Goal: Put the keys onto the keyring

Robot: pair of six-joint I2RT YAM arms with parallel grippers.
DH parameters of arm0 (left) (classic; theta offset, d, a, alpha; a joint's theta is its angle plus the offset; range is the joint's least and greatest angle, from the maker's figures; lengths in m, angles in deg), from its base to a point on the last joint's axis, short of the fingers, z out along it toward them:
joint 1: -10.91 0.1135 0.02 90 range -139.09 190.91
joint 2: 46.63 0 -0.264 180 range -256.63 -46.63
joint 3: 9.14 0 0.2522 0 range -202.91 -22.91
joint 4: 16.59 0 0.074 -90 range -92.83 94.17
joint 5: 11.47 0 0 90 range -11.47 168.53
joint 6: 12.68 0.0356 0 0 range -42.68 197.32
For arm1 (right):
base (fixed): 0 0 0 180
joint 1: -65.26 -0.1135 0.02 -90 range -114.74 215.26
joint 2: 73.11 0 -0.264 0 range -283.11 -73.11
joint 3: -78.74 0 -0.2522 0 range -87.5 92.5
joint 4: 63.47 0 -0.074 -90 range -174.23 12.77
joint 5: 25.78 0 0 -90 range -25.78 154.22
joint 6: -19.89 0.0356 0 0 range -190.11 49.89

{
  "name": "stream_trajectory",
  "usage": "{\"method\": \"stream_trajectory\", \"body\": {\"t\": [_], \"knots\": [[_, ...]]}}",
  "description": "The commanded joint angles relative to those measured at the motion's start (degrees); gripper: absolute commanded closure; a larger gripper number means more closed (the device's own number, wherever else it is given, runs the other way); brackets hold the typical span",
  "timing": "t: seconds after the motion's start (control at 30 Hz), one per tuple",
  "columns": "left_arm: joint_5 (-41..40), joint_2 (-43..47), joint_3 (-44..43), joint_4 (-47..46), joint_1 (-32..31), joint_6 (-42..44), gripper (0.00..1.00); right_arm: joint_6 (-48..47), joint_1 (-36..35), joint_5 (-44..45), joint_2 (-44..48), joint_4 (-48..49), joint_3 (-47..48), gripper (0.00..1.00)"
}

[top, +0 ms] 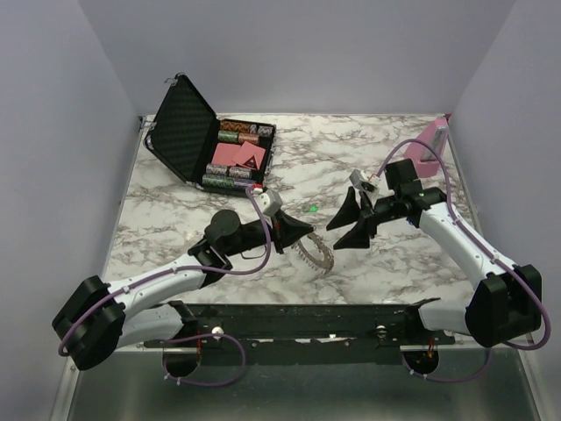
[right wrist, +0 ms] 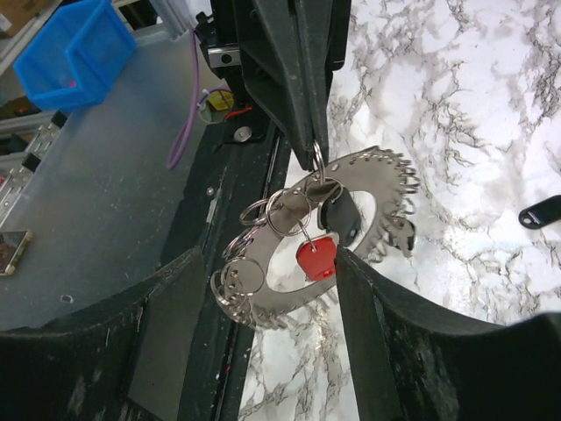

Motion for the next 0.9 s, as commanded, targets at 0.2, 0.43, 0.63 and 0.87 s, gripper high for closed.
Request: {"method": "stream_trajectory", "body": {"t": [0.2, 0.43, 0.63, 0.87], "knots": [[1.2, -3.7, -7.0, -0.2, -0.5, -1.0, 1.0, 5.3, 0.1, 3.7, 1.5, 4.8, 0.3, 0.29], [12.1, -4.2, -15.4, 25.3, -0.4, 11.3, 1.0, -6.4, 0.5, 5.2, 2.3, -3.8, 2.8, 0.28], [15.3, -2.7, -20.3, 40.7, -0.4, 19.0, 1.0, -12.8, 1.5, 3.8, 3.0, -8.0, 3.1, 0.28], [21.2, -2.8, -24.1, 47.2, -1.0, 25.1, 1.0, -44.1, 1.5, 0.1, 1.3, -24.9, 0.6, 0.25]]}}
